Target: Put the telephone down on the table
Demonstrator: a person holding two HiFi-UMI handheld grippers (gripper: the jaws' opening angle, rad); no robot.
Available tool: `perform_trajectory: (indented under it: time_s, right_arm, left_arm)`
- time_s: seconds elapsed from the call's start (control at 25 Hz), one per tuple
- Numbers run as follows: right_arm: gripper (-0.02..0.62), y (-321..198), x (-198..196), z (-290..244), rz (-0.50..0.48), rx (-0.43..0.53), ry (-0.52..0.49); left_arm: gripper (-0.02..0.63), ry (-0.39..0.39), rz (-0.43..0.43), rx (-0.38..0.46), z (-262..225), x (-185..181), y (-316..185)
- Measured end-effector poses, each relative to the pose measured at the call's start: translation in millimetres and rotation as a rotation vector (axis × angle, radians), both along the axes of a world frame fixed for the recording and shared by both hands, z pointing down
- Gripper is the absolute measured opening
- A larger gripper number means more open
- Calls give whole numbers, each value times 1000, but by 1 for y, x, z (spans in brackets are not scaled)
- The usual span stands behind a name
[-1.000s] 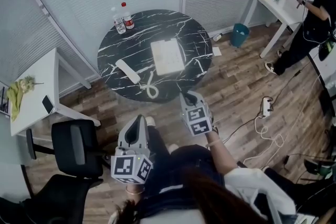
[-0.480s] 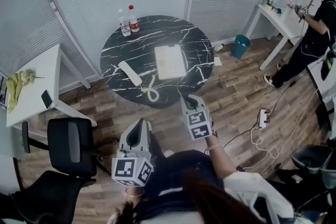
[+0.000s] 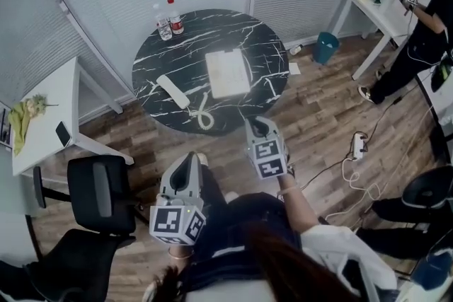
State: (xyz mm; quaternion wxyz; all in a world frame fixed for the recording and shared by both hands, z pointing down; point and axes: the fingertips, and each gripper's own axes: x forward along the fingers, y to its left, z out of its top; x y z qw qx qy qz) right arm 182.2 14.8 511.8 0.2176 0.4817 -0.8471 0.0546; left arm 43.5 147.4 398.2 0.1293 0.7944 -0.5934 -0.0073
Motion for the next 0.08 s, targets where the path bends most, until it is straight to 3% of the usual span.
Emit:
perform_trajectory:
  time_s: [0.08]
  right_arm:
    - [0,-6,3,-2,7,5,-5]
  left_arm:
    - [11,-6,4,7,-1,2,-5]
